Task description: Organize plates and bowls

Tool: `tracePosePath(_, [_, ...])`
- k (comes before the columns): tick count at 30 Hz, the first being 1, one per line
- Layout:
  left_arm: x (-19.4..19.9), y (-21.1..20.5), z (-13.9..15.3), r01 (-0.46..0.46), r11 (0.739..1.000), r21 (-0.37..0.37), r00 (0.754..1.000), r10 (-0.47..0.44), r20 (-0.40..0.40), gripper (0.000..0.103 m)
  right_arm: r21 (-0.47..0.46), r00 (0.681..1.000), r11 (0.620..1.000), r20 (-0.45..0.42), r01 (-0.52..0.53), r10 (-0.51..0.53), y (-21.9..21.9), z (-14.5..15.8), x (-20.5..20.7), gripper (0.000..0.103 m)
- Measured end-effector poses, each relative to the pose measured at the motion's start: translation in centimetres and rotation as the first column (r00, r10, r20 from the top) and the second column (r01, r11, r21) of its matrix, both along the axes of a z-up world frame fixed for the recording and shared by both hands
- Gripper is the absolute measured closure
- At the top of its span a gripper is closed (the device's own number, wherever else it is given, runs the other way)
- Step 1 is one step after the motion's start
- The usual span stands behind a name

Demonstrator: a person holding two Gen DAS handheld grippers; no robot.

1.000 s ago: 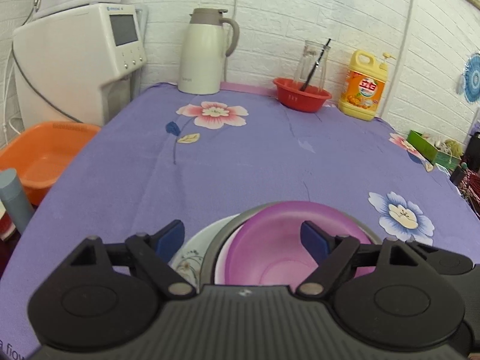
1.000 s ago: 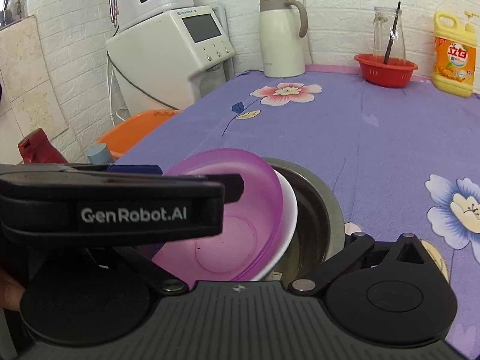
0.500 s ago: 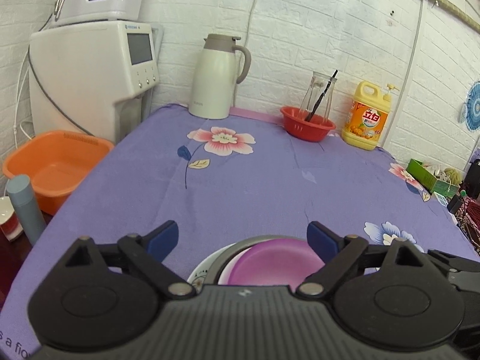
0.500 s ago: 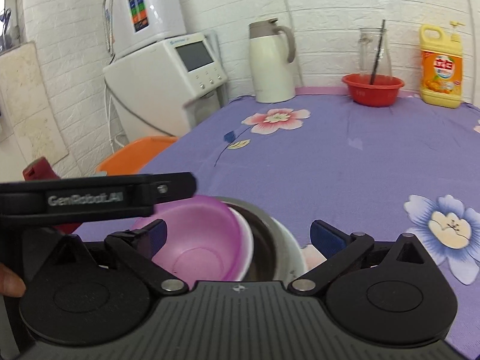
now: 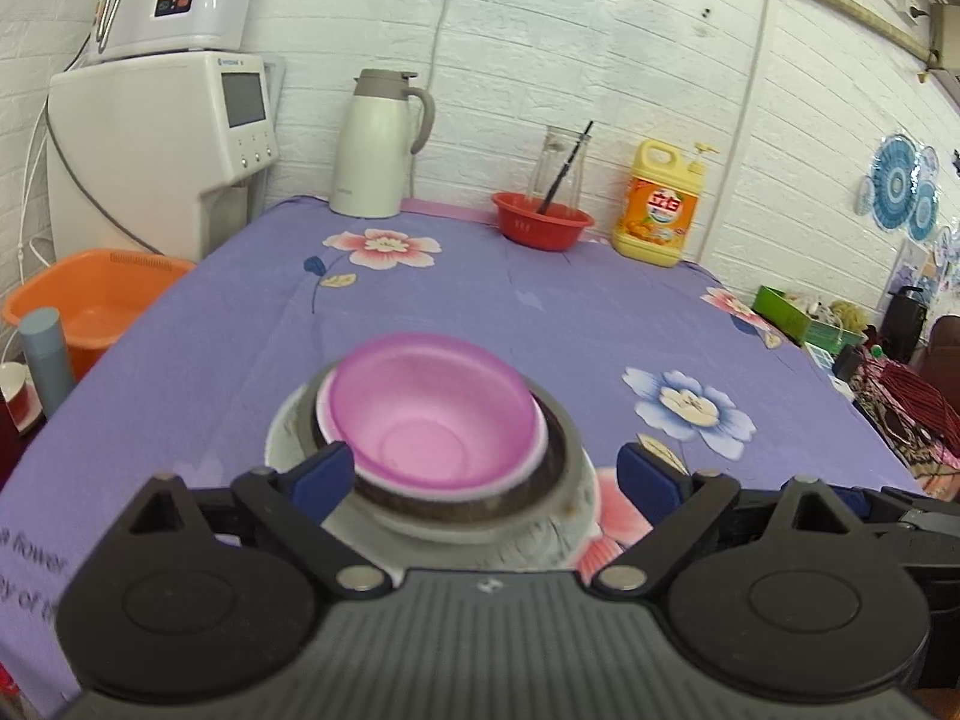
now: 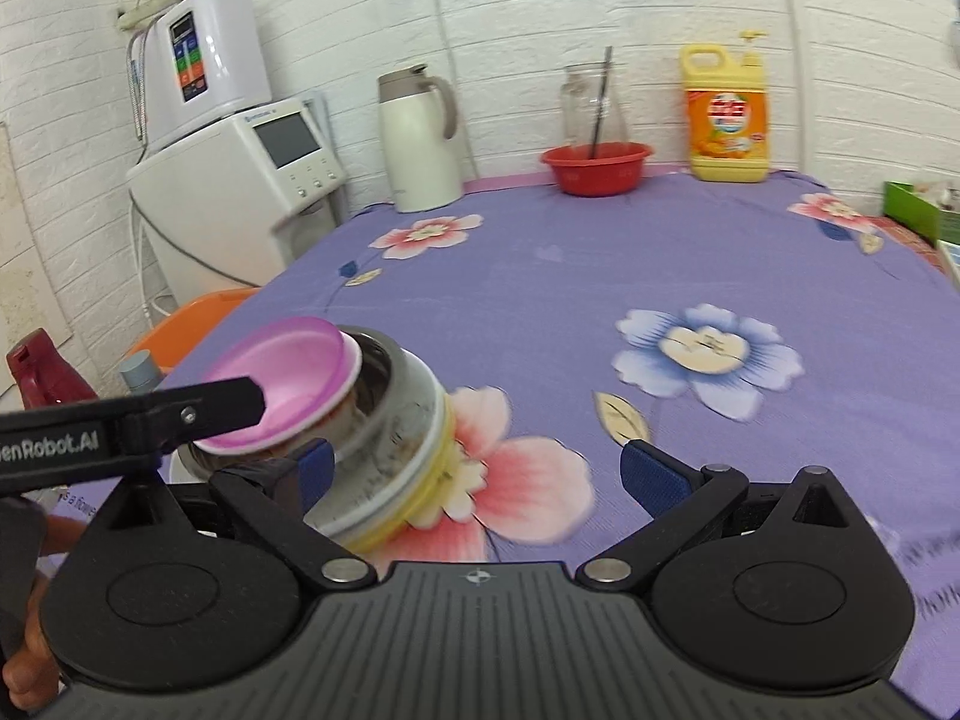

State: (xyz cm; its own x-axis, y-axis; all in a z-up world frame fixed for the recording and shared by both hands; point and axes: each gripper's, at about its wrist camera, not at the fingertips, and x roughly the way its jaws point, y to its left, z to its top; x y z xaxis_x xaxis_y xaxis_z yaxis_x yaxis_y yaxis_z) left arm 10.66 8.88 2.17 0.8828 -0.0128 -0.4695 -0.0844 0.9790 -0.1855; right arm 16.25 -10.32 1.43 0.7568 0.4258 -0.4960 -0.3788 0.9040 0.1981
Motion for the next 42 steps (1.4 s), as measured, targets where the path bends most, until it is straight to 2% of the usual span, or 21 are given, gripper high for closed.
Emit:
tracePosePath(3, [-1.9, -1.2, -1.1, 0.012, 1.000, 0.016, 1.000, -0.012, -0.011, 0.010, -0.017, 0.999, 0.999, -0.007, 0.050, -0.050, -1.5, -1.1, -1.9, 0.000])
tracePosePath(7, [-4.6, -2.4, -2.5, 0.023, 0.998, 0.061, 1.000, -0.023, -0.003, 0.010, 0.013, 0.995, 0.995, -0.032, 0.096, -0.096, -3.2, -2.6, -4.1, 0.000])
tracePosePath(16, [-9.1, -3.2, -4.4, 0.027, 0.998, 0.057, 0.999, -0.029, 0.039, 0.010, -0.092, 0.987, 0.984, -0.028, 0.155, -0.158, -2.2, -3.2, -8.5, 0.000])
tracePosePath(20, [-10.7, -3.3, -4.2, 0.023, 0.997, 0.078, 0.997, -0.028, 0.067, 0.010, -0.095, 0.987, 0.983, -0.020, 0.160, -0.162, -2.3, -3.6, -10.4, 0.000])
tracePosePath(27, [-11.6, -3.8, -3.9, -0.001, 0.991, 0.137, 0.995, -0.013, 0.102, 0.010, -0.130, 0.992, 0.983, 0.028, 0.127, -0.124, -1.4, -3.6, -12.0, 0.000])
tracePosePath(33, [-11.8, -4.3, -3.8, -0.008, 0.984, 0.179, 0.995, -0.010, 0.100, 0.010, -0.121, 0.996, 0.988, 0.007, 0.094, -0.094, -0.8, -4.1, -12.2, 0.000])
tracePosePath(42, [-11.4, -4.4, -3.9, 0.000, 0.984, 0.178, 0.997, -0.013, 0.076, 0.010, -0.089, 0.994, 0.990, -0.004, 0.108, -0.109, -1.4, -4.1, -12.3, 0.000])
